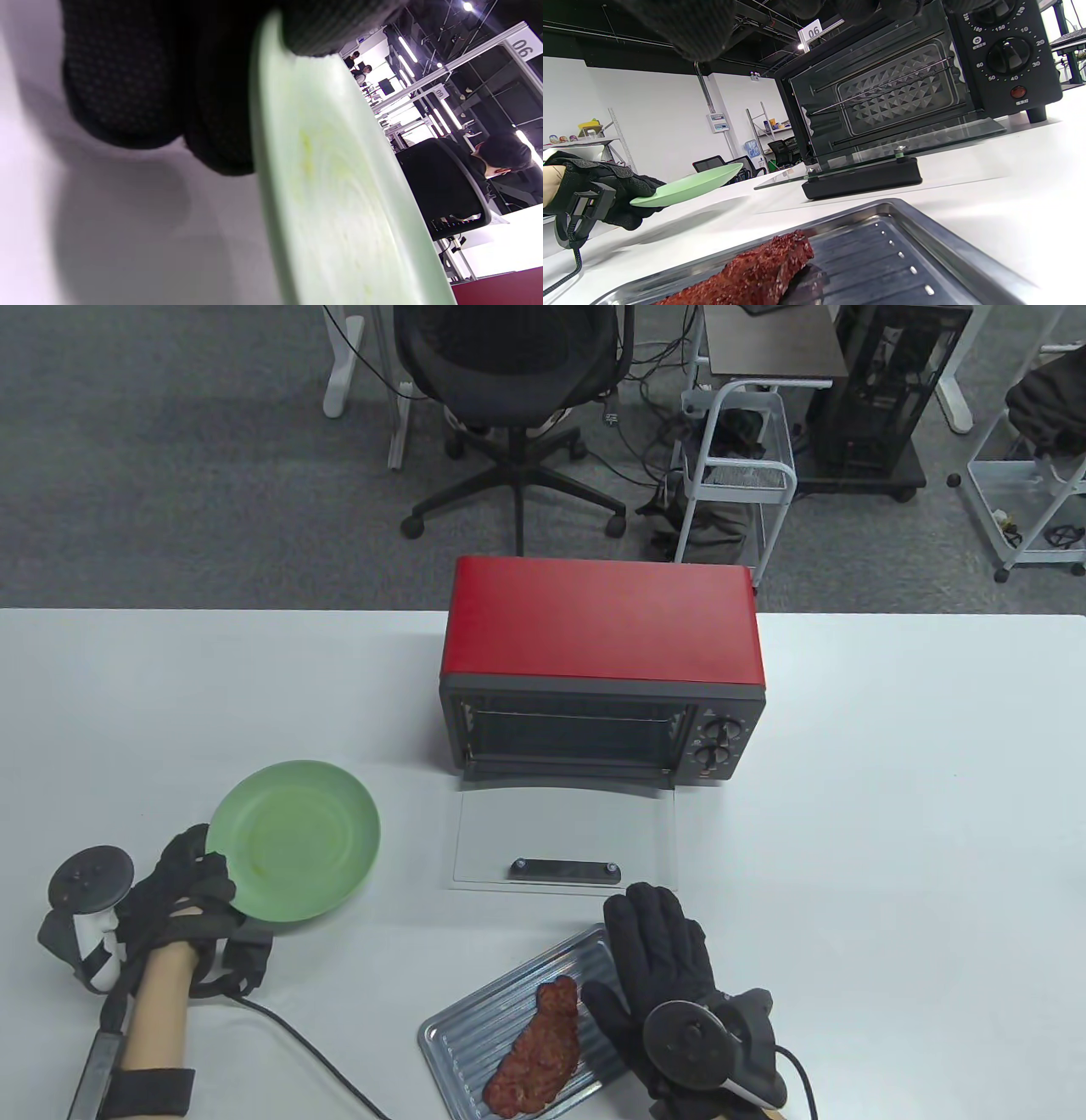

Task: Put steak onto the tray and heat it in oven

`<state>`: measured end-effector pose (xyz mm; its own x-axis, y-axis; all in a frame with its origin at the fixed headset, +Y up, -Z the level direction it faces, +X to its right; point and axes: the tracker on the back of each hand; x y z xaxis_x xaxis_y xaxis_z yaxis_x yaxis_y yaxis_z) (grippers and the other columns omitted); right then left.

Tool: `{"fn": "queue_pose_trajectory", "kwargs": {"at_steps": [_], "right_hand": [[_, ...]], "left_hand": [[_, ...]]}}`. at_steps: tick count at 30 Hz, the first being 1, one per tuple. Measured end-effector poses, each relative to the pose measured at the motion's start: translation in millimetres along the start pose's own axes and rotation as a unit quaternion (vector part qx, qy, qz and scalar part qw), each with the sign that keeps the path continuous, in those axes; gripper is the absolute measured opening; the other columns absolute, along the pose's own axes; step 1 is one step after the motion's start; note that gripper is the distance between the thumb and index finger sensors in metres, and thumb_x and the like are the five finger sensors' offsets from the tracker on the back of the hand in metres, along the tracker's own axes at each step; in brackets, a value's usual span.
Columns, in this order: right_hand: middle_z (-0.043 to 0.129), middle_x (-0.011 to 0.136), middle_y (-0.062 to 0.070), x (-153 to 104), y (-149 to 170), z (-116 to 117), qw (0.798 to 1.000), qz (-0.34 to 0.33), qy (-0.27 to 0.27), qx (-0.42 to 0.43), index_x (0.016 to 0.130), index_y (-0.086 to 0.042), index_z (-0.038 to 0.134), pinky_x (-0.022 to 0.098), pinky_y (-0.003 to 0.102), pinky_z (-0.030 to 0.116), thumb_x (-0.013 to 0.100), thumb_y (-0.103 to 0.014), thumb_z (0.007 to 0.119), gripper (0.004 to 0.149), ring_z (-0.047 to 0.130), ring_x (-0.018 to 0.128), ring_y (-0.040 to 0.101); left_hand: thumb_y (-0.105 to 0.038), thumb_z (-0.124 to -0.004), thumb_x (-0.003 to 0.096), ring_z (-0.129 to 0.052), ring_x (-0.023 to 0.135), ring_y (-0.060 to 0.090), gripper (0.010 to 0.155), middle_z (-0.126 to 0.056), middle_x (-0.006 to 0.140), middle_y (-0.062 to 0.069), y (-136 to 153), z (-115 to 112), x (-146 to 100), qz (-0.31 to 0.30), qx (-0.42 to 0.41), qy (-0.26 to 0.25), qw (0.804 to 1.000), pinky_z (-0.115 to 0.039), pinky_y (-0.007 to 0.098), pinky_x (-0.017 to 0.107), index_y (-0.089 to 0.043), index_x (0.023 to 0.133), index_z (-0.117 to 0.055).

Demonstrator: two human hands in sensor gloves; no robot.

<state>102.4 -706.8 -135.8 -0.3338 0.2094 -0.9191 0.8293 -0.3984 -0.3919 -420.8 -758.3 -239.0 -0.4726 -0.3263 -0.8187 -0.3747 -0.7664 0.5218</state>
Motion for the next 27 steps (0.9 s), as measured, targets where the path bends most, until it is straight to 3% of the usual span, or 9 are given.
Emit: {"fn": "queue_pose_trajectory", "kwargs": {"at_steps": [20, 27], "right_hand": [[0.031, 0.117, 0.026, -0.4, 0.2, -0.4, 1.000, -0.001, 0.003, 0.001, 0.114, -0.006, 0.030, 0.067, 0.072, 0.043, 0.053, -0.051, 0.068, 0.085, 0.036, 0.105, 0.055], [0.031, 0.117, 0.026, -0.8, 0.1, -0.3, 1.000, -0.001, 0.003, 0.001, 0.114, -0.006, 0.030, 0.067, 0.072, 0.044, 0.053, -0.051, 0.068, 0.086, 0.036, 0.105, 0.055]], "left_hand": [[-0.029, -0.076, 0.0501, -0.114, 0.041, 0.023, 0.057, -0.096, 0.081, 0.018, -1.8, -12.6, 1.3, 0.015, 0.047, 0.014, 0.999, -0.100, 0.045, 0.033, -0.016, 0.105, -0.067], [-0.026, -0.072, 0.0516, -0.108, 0.057, 0.028, 0.059, -0.087, 0.091, 0.021, -1.2, -15.4, -0.6, 0.034, 0.060, 0.021, 0.997, -0.094, 0.050, 0.041, -0.013, 0.108, -0.062]]}}
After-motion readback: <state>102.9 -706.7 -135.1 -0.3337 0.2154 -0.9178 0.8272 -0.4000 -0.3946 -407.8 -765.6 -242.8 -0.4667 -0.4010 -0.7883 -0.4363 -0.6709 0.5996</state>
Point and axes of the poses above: the tracker on the back of each hand, its own y axis roughly to the little-finger side, its own x axis roughly from the wrist to the fingertips, z = x × y
